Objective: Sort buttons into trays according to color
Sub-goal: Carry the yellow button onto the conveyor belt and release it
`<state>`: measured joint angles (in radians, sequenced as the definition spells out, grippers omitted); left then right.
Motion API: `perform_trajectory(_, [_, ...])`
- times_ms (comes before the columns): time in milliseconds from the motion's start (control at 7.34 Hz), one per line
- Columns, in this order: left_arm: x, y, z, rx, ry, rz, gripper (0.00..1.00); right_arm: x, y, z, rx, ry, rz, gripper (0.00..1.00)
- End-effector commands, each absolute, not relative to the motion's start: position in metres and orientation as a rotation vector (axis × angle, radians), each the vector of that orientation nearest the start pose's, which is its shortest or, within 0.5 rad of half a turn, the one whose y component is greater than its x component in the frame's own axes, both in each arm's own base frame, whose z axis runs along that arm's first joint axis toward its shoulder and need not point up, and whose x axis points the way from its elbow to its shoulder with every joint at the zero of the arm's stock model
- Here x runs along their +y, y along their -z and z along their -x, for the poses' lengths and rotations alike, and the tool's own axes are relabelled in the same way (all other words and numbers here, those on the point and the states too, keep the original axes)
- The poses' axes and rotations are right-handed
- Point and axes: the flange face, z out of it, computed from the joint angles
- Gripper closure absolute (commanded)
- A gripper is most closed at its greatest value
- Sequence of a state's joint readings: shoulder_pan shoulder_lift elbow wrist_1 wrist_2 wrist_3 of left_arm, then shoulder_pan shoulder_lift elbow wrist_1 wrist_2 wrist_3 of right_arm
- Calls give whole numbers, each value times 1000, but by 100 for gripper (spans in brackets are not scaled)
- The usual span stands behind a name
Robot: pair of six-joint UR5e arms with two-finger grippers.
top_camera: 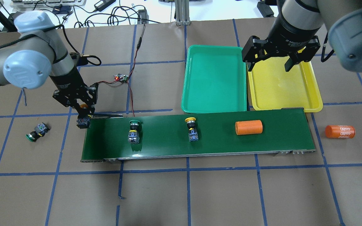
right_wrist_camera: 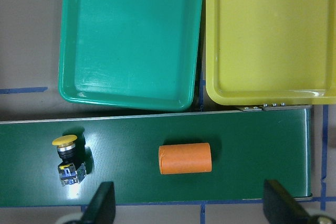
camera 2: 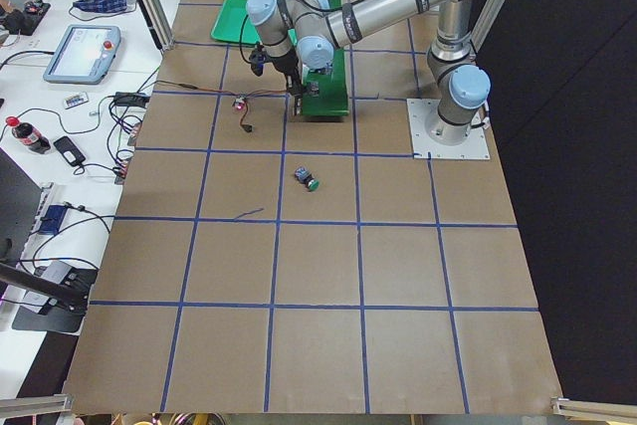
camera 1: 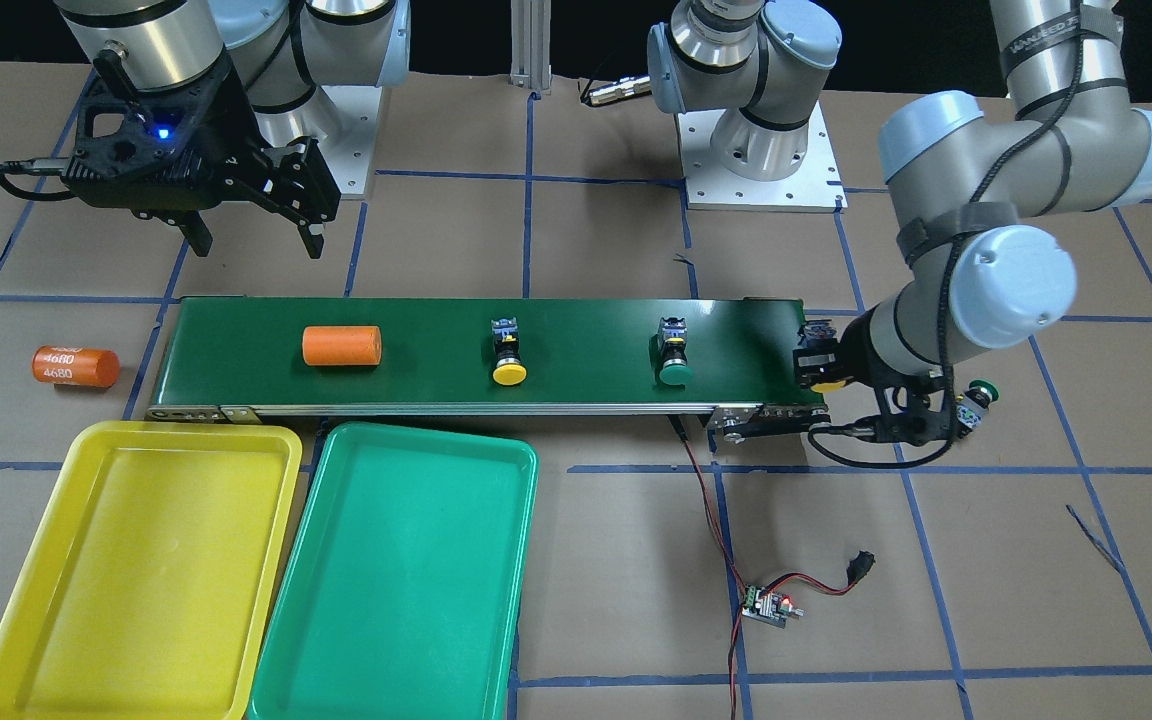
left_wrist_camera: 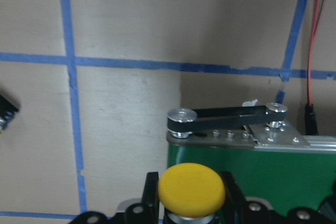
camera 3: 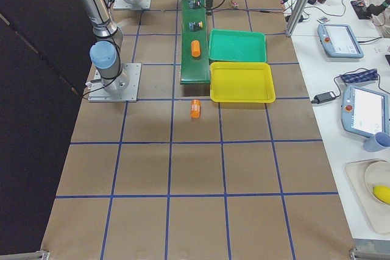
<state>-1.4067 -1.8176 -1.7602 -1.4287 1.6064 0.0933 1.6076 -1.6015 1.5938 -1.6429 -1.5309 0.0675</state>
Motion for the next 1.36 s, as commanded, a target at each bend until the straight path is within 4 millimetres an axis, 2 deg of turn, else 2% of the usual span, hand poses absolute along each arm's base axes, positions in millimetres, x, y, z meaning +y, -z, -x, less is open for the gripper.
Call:
perform_trajectory(0, [-518,-262,53,3102,-519,88,100,-481,-499,-155,3095,120,-43,0])
perform_trajectory(136, [-526,-262,52,3111,-389,86,100,-481,-499,-155,3095,120,-45,0])
perform_trajectory(273, [-522,-251,53,3110,-409,98,96,-481,-499,-155,3095,120,-45,0])
perform_trajectory(409, [-508,-236,54,3105,-454,102,71,-481,-499,-155,3095,120,-45,0])
perform_trajectory(545, [-505,-233,55,3105,-449,126,25,-481,-499,-155,3095,120,-45,0])
perform_trajectory(681, [-507,-238,59,3143,-429,146,5,-481,-499,-155,3095,120,-45,0])
perform_trajectory(818, [-508,-245,59,3146,-405,149,0,-481,-499,-155,3095,120,-45,0])
perform_trajectory(954, [-519,-262,57,3139,-343,144,0,-481,-499,-155,3095,120,-45,0])
perform_trajectory(1090, [-537,-293,47,3138,-266,155,0,-481,-499,-155,3095,120,-45,0])
perform_trajectory(1226, [-554,-328,29,3131,-235,169,0,-481,-499,-155,3095,120,-45,0])
